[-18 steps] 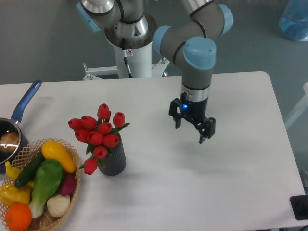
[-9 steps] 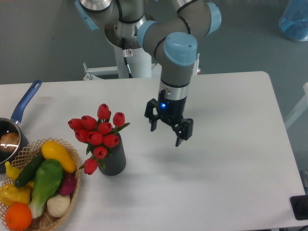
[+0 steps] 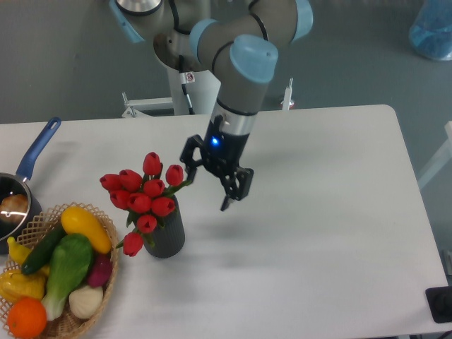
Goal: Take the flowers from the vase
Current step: 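Lower the gripper around the tulip stems and close it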
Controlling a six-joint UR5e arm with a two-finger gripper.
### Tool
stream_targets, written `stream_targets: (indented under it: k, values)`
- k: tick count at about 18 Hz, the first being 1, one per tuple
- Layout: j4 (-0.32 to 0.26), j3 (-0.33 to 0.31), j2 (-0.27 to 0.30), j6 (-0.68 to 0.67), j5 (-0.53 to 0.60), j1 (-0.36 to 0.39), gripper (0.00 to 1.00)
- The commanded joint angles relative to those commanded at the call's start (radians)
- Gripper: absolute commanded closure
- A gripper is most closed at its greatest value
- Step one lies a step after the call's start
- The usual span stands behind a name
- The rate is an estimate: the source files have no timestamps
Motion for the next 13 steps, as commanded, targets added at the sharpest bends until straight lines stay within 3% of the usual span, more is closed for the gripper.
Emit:
stream_targets:
  k: [5,13]
  values:
    - [0.005,0.003,-0.046,-0.015,-0.152,-0.014,0.00]
    - [0.011,0.015,-0.092,-0.006,-0.230,-0.015,0.03]
